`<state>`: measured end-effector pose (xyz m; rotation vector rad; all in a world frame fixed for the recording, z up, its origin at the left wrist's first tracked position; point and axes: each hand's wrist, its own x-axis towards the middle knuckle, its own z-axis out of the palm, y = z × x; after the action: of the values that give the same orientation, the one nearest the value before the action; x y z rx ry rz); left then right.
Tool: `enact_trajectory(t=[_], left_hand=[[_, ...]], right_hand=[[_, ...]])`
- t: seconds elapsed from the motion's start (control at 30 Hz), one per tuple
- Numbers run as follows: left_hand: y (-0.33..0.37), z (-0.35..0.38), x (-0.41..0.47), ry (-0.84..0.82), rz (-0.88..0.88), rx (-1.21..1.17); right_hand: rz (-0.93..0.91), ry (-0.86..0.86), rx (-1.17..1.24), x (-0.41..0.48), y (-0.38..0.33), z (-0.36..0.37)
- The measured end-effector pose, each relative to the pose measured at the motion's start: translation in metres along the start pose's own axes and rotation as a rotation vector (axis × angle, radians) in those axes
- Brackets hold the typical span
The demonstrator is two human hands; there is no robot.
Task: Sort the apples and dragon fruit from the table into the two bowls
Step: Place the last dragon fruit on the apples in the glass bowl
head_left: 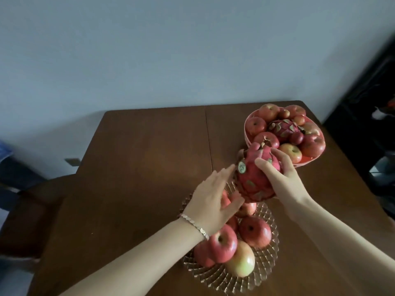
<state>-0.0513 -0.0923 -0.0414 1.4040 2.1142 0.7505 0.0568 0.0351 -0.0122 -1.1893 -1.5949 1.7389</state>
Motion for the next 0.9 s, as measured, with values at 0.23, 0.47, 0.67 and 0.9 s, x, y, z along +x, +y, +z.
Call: enact_trajectory(t=[0.23, 0.47, 0.67, 0.9], left_hand=[[-0.026, 0.049, -0.036, -0.165, -0.099, 0.487], [-0.028, 0.050, -0.038, -0.159, -0.112, 0.395], [-0.043, 0.051, -0.041, -0.110, -0.013, 0.335], [-0.040, 0.047, -0.043, -0.135, -0.165, 0.141]], right_hand=[[0.066, -0.048, -0.371, -0.033, 0.043, -0.032], [0.060, -0.198, -0.751, -0.033, 0.072, -0.007], [0.236, -0.432, -0.808, -0.005, 0.062, -0.015], [0.297, -0.429, -0.532, -0.005, 0.057, -0.018]])
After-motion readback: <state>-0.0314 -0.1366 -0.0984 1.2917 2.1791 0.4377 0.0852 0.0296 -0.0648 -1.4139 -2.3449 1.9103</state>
